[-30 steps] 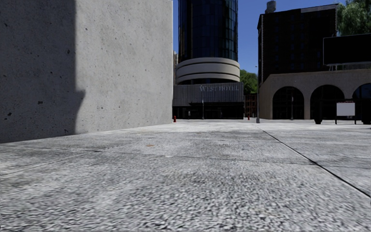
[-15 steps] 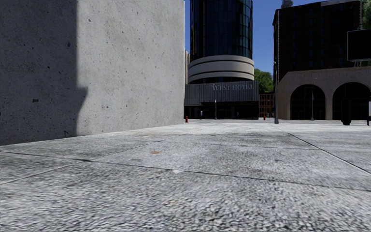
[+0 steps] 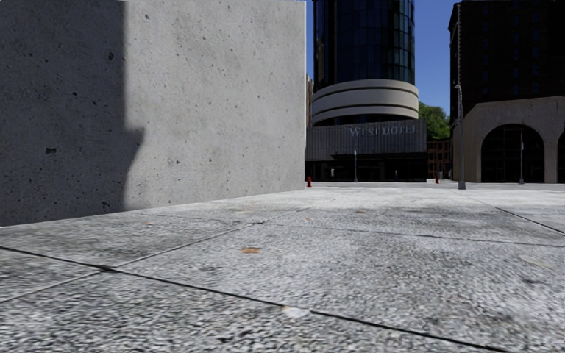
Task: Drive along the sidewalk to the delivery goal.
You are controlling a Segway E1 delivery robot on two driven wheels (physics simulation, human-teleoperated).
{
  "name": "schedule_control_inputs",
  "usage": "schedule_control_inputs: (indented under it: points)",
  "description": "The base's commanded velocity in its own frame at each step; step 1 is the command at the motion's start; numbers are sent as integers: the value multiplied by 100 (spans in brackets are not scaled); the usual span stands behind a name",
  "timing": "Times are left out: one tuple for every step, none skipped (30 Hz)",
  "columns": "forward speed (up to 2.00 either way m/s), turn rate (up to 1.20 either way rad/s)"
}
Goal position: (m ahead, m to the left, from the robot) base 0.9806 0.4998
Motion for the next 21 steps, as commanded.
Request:
schedule_control_inputs:
  points:
    - [200,37]
    - [200,37]
    - [200,37]
    - [196,37]
    - [182,38]
    - [182,38]
    - [167,39]
    - [148,40]
    - [136,40]
    - [131,41]
    - [128,41]
    - [128,41]
    - [125,41]
    - [117,41]
    - [109,41]
    - [109,41]
    - [104,41]
    - [99,41]
    - [98,41]
    - [98,41]
    - [98,41]
